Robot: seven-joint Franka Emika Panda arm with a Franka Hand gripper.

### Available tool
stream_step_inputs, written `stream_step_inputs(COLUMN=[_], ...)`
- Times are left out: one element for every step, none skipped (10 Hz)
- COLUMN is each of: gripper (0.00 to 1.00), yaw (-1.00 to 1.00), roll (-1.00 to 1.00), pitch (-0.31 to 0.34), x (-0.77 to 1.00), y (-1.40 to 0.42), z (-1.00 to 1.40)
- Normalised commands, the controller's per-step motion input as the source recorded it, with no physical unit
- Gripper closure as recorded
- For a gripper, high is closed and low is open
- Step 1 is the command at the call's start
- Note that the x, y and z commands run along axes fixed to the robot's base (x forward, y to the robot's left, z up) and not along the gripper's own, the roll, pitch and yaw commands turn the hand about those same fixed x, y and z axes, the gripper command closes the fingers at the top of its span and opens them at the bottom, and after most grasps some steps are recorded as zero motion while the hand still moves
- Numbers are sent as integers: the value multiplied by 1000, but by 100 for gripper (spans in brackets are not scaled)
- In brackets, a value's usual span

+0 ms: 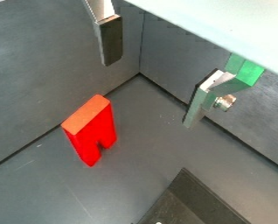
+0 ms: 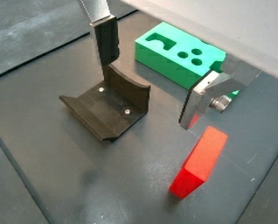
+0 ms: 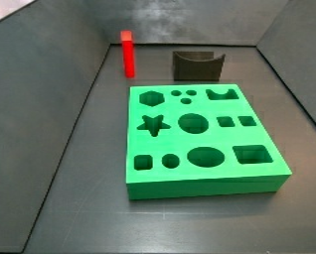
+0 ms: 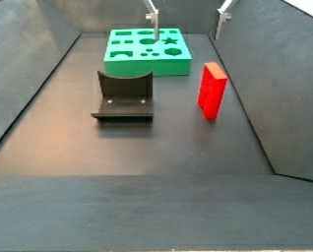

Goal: Pick up the double-square object. Move up. Move to above the board. Insert the double-square object.
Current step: Pick up the double-square object.

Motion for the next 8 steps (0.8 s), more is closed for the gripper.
stream_step_inputs(gripper=[0, 0, 0, 0, 0, 0, 0, 0], yaw=[14, 0, 203, 203, 163, 163, 134, 31], roll=[0, 0, 59, 96, 166, 156, 119, 16], pitch=[-130, -280, -114, -169, -229, -214, -204, -133], x=[-157, -706, -377, -551, -720, -631, -583, -206], y=[-97, -217, -440, -354, -323, -214, -80, -94], z=[-220, -486, -700, -689, -657, -614, -560, -520])
